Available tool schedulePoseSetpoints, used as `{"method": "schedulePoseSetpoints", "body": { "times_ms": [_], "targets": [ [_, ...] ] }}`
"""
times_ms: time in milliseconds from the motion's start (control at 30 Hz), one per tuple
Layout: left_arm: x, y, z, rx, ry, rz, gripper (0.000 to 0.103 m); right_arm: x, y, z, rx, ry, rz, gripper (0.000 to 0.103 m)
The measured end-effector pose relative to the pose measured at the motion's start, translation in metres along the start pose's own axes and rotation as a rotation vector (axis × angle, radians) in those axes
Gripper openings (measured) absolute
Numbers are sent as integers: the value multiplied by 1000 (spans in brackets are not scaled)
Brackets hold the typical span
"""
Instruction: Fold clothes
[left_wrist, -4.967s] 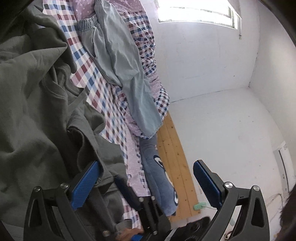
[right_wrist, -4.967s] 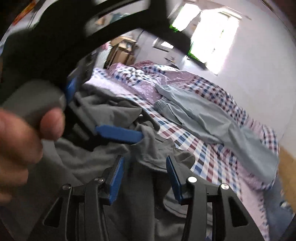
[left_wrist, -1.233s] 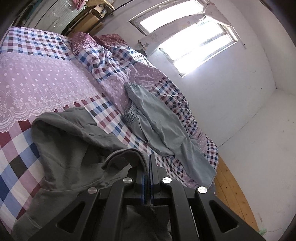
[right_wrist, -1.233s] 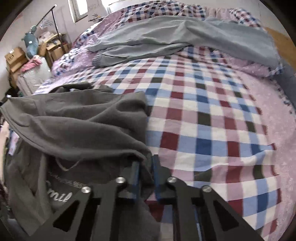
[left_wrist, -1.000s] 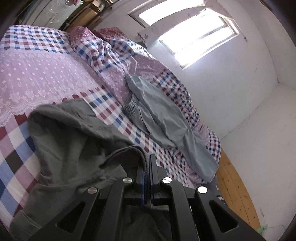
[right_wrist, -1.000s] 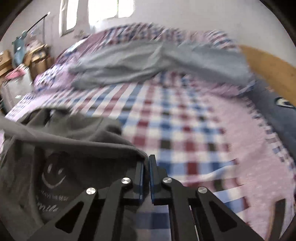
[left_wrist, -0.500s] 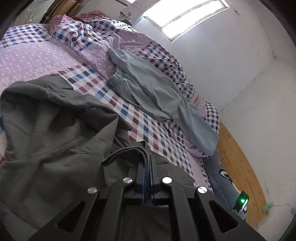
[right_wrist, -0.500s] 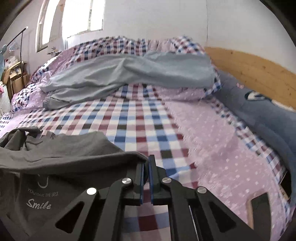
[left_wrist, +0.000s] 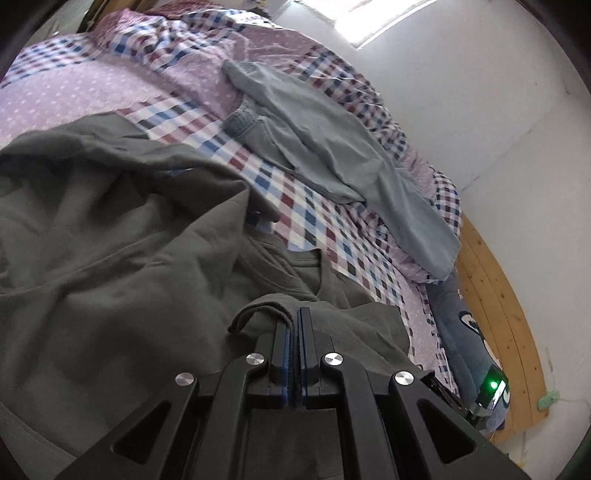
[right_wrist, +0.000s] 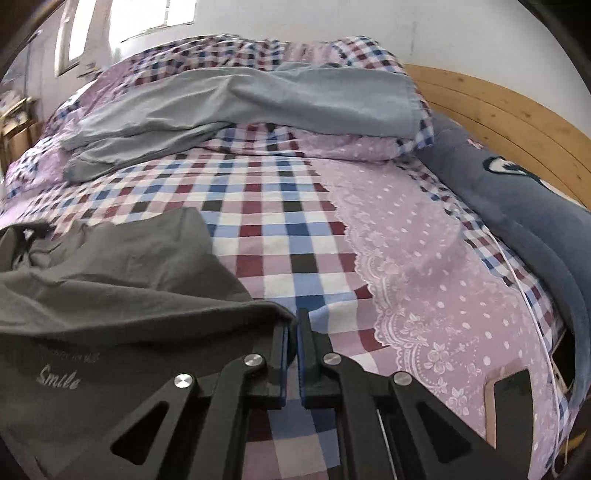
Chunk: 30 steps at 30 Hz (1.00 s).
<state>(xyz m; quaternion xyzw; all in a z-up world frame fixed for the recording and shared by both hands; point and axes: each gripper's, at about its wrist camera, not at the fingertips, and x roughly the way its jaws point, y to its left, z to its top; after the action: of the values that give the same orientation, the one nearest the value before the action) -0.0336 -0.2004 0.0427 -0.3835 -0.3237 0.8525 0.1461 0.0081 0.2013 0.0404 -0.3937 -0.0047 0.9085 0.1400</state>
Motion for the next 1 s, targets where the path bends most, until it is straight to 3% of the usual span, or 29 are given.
{"method": "schedulePoseSetpoints", "body": {
  "times_ms": [233,367,667,833,933,1000],
  "targets": [
    [-1,8,-2,-15,38,55,2,-9,6,-18,-197,124,130,3],
    [-3,11,-5,-29,34,77,2,-25,1,-28,-251,143,216,3],
    [-17,15,9,-67,-64,33,2,-33,-27,-28,-62,139,331,10],
    [-25,17,19,-87,-126,9,2,-29,-32,-27,42,158,419,36],
    [-38,19,27,-93,-194,3,2,-28,-30,-30,42,162,419,45],
    [-46,23,33,-95,-239,19,1,-28,-26,-32,22,168,420,45]
  ]
}}
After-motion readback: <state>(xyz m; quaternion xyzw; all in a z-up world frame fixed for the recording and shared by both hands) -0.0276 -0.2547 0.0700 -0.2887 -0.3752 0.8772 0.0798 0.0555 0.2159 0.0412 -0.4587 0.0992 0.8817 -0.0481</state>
